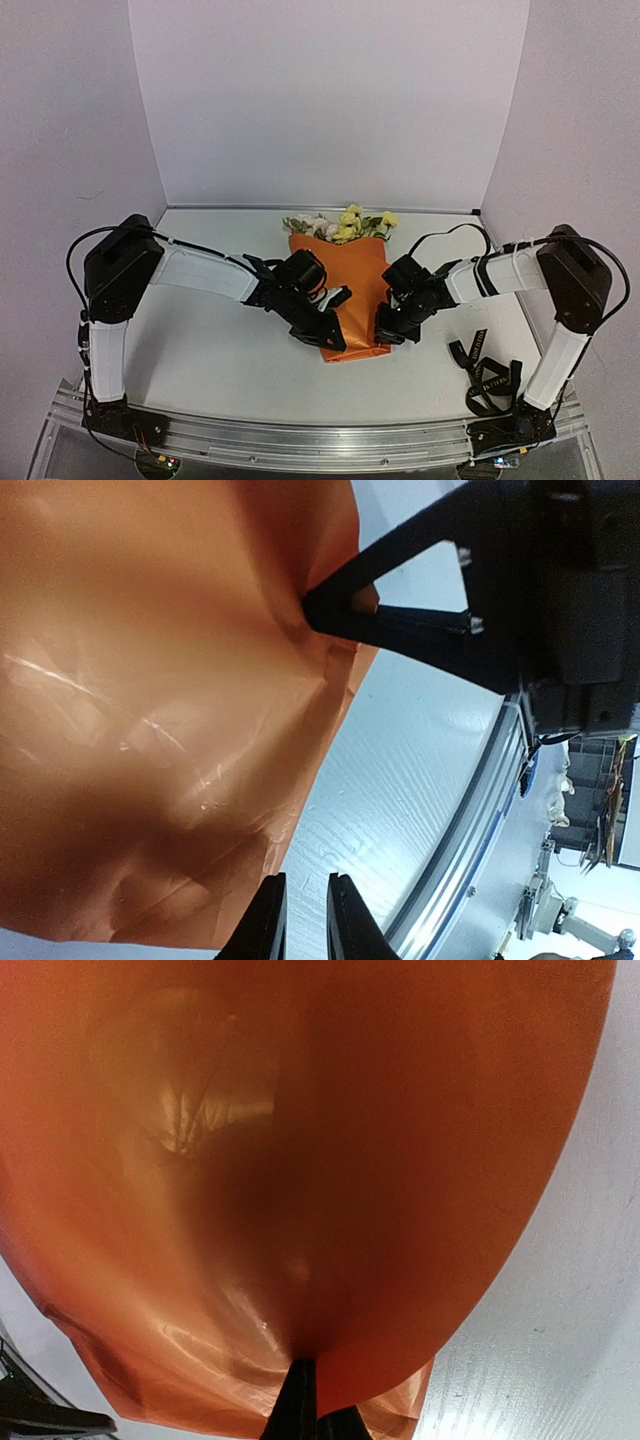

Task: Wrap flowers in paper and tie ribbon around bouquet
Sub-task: Press the fold line on the folded wrapping paper.

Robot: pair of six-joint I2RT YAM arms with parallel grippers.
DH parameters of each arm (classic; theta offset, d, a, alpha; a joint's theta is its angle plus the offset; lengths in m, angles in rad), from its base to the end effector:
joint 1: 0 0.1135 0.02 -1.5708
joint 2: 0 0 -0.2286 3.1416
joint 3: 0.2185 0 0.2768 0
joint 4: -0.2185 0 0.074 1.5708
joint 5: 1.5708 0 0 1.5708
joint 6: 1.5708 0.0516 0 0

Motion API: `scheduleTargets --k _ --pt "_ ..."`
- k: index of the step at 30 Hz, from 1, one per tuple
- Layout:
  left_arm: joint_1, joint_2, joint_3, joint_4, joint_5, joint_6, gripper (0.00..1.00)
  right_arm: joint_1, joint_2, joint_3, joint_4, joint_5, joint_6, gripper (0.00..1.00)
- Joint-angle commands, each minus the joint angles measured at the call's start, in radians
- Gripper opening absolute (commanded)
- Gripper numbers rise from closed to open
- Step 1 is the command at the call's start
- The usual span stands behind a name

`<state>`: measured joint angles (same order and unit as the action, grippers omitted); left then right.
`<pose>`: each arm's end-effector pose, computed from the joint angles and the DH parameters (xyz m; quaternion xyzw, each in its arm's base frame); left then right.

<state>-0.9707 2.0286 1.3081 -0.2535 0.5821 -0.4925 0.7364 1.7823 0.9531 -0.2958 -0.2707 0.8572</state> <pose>0.2191 -0.3705 0.0885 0.2988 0.8696 -0.3922 0.0263 0.2486 0.2440 0.0666 0.0286 0.9664 0.2486 0.0590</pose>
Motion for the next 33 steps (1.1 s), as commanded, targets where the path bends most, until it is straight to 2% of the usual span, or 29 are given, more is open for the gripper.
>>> scheduleTargets --k 1,15,22,33 --pt "-0.01 0.057 0.02 -0.017 0.029 0.018 0.16 0.006 0.031 -0.019 0.015 0.036 0.002 0.0" --pt "-0.005 -0.033 -0.14 0.019 0.028 0.001 0.14 0.008 0.045 -0.024 0.017 0.03 0.007 0.0" --pt "0.039 -0.15 -0.094 0.071 0.097 -0.019 0.19 0.009 0.052 -0.019 0.017 0.023 0.009 0.0" --pt "0.112 -0.004 -0.039 0.086 0.063 -0.038 0.16 0.009 0.044 -0.034 0.015 0.027 0.011 0.0"
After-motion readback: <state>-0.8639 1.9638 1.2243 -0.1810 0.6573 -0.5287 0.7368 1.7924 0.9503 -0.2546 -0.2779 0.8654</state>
